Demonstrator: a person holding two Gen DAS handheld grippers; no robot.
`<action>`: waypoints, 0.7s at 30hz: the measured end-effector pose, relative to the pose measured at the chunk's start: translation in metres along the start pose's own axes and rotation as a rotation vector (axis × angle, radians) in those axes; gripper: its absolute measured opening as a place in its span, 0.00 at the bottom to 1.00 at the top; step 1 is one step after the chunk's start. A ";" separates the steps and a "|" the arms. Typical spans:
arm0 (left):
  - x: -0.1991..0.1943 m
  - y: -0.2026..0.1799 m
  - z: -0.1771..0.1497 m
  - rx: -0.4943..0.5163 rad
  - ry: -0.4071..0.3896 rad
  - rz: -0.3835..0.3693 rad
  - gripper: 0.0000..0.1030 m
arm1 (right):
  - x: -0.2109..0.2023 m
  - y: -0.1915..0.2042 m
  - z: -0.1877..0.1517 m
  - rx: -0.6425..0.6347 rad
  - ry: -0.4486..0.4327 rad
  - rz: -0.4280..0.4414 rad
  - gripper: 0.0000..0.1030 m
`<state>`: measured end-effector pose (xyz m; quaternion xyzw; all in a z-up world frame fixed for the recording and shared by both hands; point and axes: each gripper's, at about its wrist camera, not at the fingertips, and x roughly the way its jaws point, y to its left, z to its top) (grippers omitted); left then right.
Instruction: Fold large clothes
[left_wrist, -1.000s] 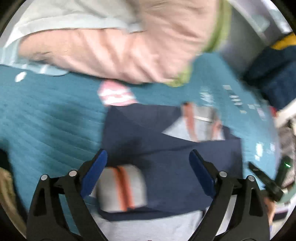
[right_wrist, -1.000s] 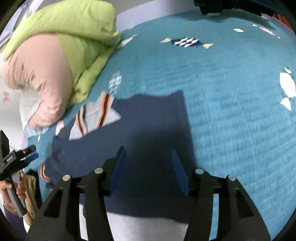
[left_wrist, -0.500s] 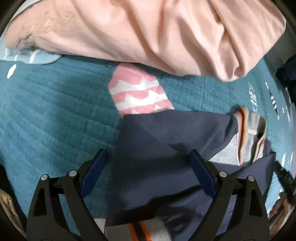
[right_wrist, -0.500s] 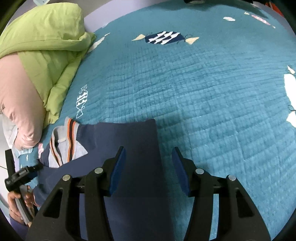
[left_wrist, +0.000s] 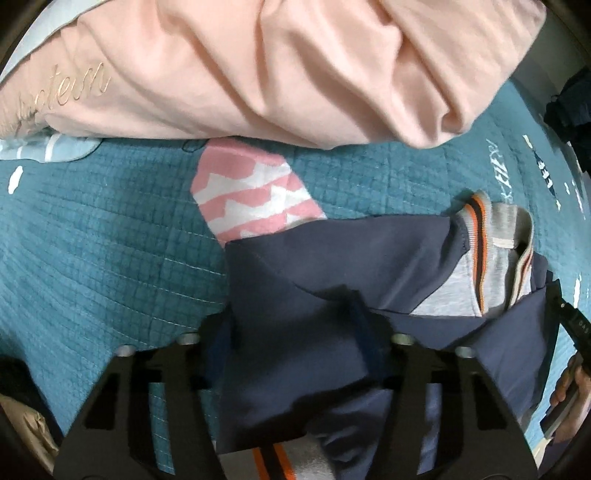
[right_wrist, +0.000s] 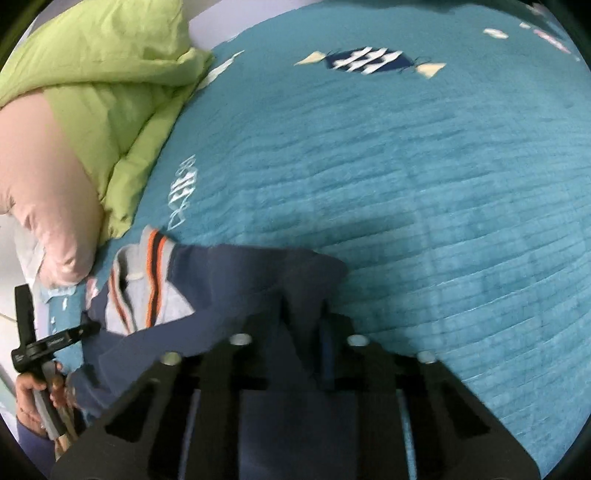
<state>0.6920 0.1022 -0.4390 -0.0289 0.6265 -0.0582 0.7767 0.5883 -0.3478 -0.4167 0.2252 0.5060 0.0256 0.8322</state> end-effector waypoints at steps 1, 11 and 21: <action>-0.004 0.003 -0.001 0.012 -0.005 -0.003 0.33 | -0.002 0.002 -0.002 -0.018 -0.011 0.000 0.09; -0.070 -0.003 -0.026 0.111 -0.140 -0.120 0.12 | -0.064 0.011 -0.016 -0.035 -0.163 0.140 0.08; -0.177 0.001 -0.130 0.202 -0.313 -0.229 0.12 | -0.167 0.028 -0.073 -0.088 -0.241 0.230 0.08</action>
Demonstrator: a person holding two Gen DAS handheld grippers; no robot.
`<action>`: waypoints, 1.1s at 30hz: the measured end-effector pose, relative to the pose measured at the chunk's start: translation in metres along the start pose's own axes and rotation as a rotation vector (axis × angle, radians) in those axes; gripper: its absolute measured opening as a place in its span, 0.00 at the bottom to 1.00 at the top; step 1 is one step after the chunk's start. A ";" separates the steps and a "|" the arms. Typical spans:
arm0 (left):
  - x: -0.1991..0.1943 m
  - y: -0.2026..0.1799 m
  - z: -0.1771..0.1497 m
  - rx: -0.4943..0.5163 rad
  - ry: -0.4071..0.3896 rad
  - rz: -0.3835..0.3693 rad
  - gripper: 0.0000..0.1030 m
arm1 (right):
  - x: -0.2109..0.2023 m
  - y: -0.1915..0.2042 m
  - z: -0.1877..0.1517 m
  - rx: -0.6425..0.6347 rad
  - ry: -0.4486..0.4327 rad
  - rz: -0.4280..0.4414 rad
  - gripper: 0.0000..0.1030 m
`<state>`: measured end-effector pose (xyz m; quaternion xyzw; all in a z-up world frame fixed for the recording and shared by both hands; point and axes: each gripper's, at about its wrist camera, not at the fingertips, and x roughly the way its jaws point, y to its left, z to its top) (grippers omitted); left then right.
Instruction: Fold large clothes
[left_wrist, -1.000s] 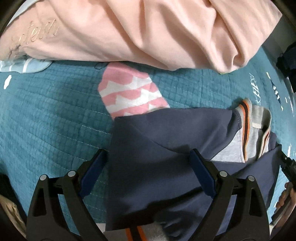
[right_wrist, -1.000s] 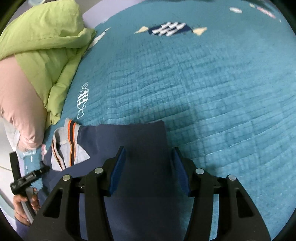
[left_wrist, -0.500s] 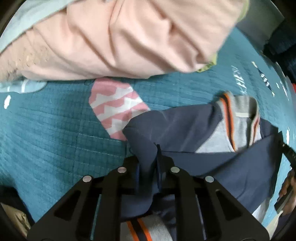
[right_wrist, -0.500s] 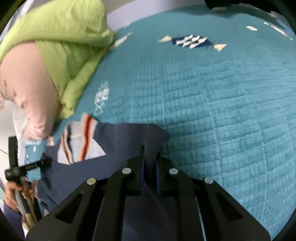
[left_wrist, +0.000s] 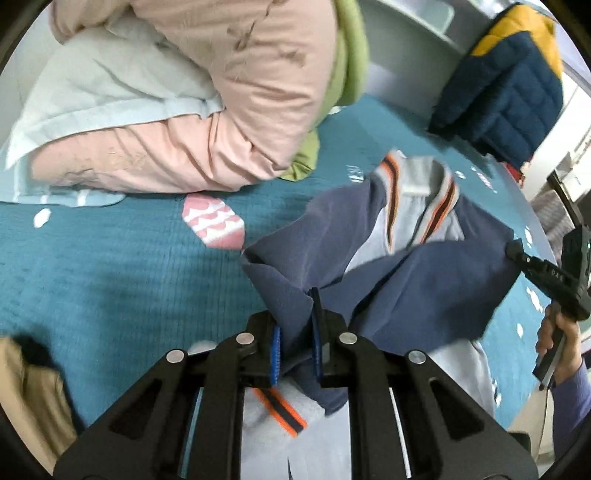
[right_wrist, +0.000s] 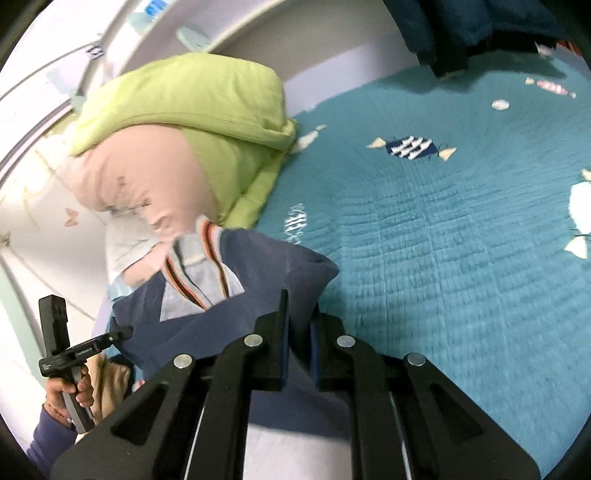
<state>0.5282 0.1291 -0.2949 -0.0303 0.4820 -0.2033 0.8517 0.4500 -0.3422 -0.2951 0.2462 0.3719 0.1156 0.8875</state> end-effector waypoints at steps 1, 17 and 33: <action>-0.008 -0.006 -0.011 0.002 -0.008 -0.006 0.12 | -0.014 0.005 -0.007 -0.011 -0.003 0.006 0.08; -0.041 -0.042 -0.238 -0.014 0.239 -0.042 0.16 | -0.111 -0.021 -0.233 0.059 0.327 -0.180 0.09; -0.126 -0.044 -0.241 -0.080 0.038 0.138 0.67 | -0.172 0.025 -0.211 0.019 0.166 -0.194 0.38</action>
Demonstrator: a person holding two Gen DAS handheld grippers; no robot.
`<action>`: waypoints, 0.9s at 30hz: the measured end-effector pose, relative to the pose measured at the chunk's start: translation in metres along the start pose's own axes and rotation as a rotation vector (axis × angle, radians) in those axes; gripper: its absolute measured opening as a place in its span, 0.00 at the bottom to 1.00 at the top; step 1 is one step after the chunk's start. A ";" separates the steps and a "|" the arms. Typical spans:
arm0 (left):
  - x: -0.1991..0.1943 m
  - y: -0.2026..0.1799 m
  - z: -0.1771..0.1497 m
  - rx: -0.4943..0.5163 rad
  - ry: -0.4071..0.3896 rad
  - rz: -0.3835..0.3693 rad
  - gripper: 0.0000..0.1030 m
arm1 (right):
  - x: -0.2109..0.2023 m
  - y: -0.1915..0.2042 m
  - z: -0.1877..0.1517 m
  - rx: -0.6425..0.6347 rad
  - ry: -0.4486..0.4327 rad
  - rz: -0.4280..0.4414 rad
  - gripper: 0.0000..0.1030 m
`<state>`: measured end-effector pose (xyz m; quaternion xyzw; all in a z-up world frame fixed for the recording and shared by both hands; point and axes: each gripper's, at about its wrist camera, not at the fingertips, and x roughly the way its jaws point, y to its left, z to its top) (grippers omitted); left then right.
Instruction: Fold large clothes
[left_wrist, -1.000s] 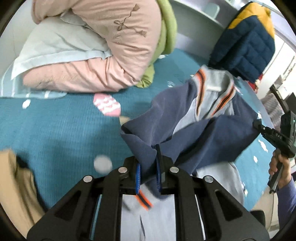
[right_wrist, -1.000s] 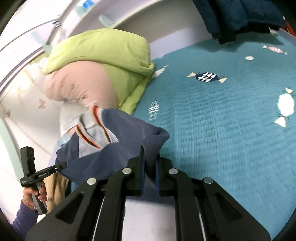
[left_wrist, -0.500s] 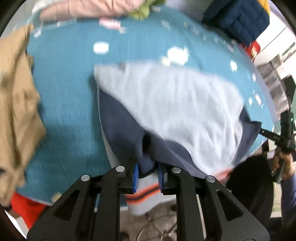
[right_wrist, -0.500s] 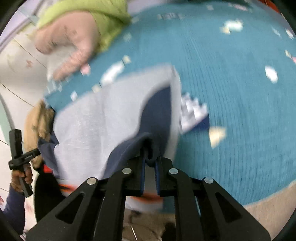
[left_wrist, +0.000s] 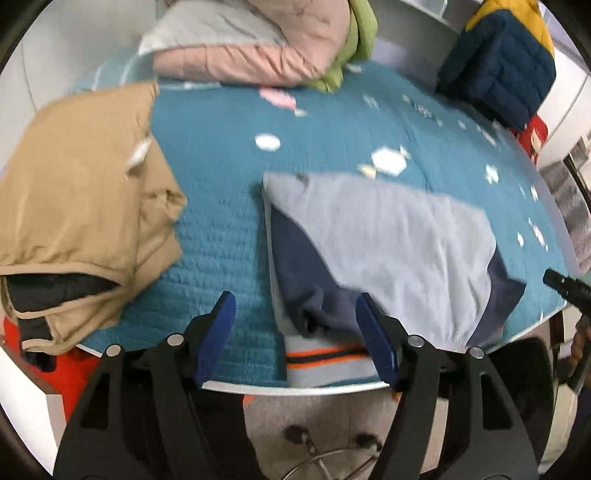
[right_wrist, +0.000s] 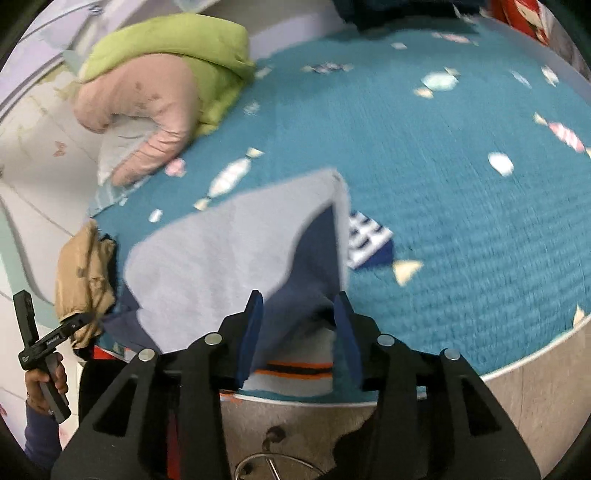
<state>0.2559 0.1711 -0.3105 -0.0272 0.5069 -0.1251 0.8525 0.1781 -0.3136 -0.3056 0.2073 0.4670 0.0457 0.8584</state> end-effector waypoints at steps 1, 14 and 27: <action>0.002 -0.007 0.005 0.011 -0.001 -0.016 0.68 | 0.006 0.004 0.002 -0.007 0.007 0.002 0.38; 0.108 -0.021 -0.021 -0.064 0.246 -0.078 0.69 | 0.091 -0.044 -0.051 0.353 0.199 -0.046 0.00; 0.074 -0.009 0.019 -0.170 0.139 -0.211 0.70 | 0.081 0.044 0.013 0.185 0.092 0.079 0.07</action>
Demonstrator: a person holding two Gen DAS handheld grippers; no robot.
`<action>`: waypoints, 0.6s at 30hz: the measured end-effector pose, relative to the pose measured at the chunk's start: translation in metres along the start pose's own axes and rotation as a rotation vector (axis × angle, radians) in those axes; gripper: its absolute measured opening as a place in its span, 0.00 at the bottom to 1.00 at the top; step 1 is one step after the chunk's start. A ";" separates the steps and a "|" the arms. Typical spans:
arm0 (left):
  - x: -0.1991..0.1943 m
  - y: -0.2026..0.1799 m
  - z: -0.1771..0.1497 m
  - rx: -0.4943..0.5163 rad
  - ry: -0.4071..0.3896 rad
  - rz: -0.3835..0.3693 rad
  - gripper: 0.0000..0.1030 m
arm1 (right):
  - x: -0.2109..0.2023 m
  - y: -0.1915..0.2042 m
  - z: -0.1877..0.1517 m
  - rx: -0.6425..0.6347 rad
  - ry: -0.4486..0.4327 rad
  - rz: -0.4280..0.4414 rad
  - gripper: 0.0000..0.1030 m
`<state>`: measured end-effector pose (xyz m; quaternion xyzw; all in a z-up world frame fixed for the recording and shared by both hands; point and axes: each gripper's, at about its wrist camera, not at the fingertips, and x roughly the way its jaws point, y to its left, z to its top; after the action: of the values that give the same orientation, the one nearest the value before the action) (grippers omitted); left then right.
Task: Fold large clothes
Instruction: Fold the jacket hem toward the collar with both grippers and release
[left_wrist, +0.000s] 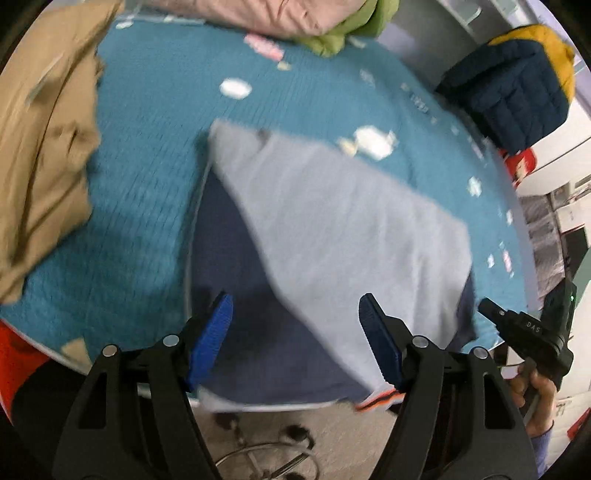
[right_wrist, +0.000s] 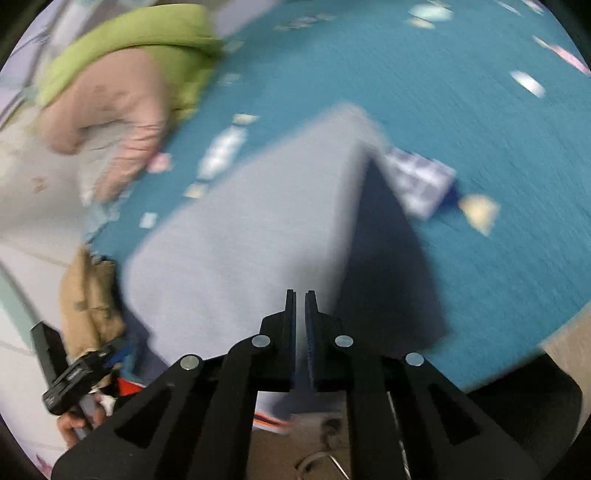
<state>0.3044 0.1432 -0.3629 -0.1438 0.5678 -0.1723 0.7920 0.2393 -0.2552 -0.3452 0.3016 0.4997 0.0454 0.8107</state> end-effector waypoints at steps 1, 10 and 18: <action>0.001 -0.003 0.007 0.010 -0.008 -0.007 0.70 | 0.009 0.016 0.007 -0.028 0.004 0.013 0.06; 0.025 0.036 0.022 -0.089 0.007 0.136 0.71 | 0.118 0.082 0.048 -0.056 0.083 0.043 0.04; 0.041 0.065 0.009 -0.147 0.054 0.133 0.72 | 0.158 0.073 0.040 -0.048 0.124 -0.060 0.00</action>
<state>0.3322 0.1839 -0.4224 -0.1589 0.6082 -0.0811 0.7734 0.3686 -0.1539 -0.4171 0.2636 0.5566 0.0513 0.7862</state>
